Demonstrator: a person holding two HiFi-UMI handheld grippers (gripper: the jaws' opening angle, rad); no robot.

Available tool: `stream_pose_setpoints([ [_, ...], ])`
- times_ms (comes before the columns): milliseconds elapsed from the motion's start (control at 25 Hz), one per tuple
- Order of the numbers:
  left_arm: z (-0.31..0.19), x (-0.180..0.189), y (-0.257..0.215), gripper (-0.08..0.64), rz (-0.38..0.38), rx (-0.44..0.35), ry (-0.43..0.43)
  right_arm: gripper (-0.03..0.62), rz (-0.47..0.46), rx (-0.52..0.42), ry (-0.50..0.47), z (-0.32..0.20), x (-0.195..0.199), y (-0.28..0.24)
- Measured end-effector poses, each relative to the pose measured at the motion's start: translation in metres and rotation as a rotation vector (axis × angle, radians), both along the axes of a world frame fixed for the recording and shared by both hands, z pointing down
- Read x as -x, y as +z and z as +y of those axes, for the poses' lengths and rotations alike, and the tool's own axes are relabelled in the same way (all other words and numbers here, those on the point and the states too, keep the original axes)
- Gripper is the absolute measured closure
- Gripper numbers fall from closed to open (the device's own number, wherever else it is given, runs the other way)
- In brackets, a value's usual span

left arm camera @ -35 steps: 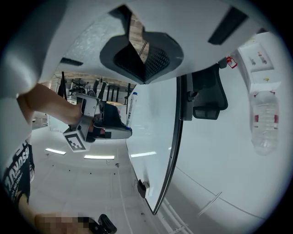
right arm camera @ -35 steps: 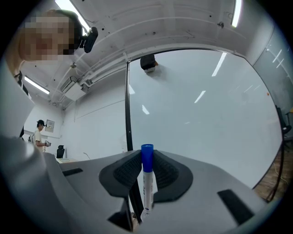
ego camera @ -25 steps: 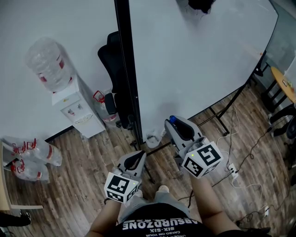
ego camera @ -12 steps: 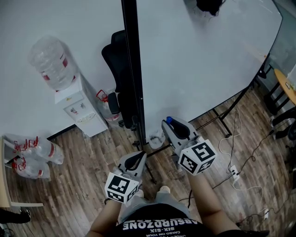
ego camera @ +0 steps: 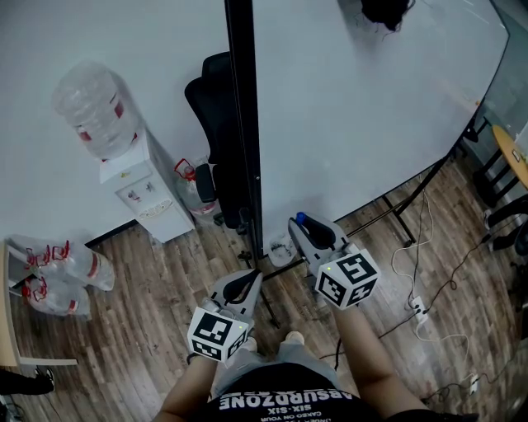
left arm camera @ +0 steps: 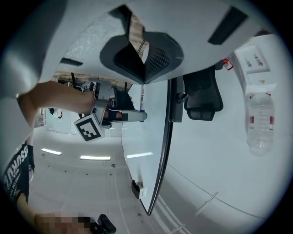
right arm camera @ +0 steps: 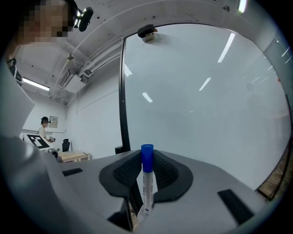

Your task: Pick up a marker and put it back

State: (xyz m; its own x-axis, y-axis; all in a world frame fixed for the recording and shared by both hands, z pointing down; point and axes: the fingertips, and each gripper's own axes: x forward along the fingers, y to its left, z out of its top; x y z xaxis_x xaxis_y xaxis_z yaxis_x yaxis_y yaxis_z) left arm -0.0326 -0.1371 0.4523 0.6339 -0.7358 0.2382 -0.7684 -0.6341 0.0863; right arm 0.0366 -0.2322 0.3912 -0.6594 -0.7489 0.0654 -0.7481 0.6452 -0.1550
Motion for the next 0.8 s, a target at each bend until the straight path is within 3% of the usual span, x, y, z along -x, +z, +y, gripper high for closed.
stream_pose_setpoints([
  [800,0.002,0.005,-0.001,0.552,-0.004,0.001,-0.012,0.52,0.05,0.098,-0.008,-0.007,0.005,0.05],
])
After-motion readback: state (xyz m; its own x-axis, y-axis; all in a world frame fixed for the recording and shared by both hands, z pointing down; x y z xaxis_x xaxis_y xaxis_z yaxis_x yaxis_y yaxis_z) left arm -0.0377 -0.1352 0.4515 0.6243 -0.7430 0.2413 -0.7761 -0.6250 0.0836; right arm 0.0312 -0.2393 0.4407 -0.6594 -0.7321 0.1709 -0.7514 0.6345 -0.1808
